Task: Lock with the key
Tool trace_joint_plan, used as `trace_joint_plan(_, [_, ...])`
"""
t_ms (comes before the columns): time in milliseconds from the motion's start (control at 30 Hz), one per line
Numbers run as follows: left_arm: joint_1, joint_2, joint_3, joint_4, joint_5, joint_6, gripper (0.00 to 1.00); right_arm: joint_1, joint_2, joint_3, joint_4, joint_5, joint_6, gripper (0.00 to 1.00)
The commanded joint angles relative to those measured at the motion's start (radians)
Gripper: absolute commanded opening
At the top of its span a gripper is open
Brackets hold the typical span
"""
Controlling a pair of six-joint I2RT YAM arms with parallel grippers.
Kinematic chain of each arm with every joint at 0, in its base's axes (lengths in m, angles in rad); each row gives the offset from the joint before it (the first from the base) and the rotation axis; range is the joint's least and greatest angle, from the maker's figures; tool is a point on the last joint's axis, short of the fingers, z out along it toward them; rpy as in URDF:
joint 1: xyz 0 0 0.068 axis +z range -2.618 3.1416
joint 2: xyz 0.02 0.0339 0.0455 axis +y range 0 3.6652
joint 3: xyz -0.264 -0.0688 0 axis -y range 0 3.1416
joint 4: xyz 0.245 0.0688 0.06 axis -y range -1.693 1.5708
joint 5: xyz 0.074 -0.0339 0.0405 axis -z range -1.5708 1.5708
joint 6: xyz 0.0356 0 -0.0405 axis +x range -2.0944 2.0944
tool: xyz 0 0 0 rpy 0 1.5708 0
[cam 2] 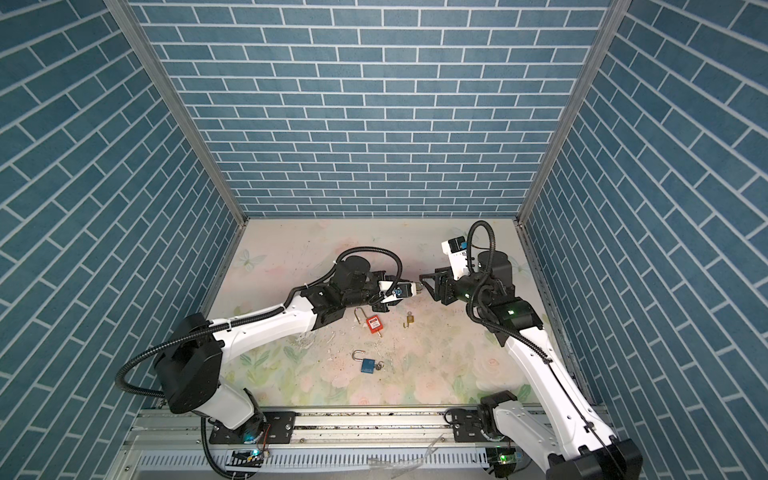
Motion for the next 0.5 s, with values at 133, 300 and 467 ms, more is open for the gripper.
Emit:
trace_joint_plan(133, [0.01,0.019,0.044,-0.049,0.044,-0.031,0.02,0.002,0.069,-0.02,-0.018,-0.155,-0.039,0.5])
trace_joint_plan(300, [0.012,0.015,0.039,-0.047,0.045,-0.04,0.03,0.002,0.076,-0.039,0.002,-0.146,-0.029,0.44])
trace_joint_plan(467, [0.013,0.013,0.035,-0.037,0.034,-0.043,0.03,0.002,0.096,-0.044,-0.004,-0.146,-0.021,0.33])
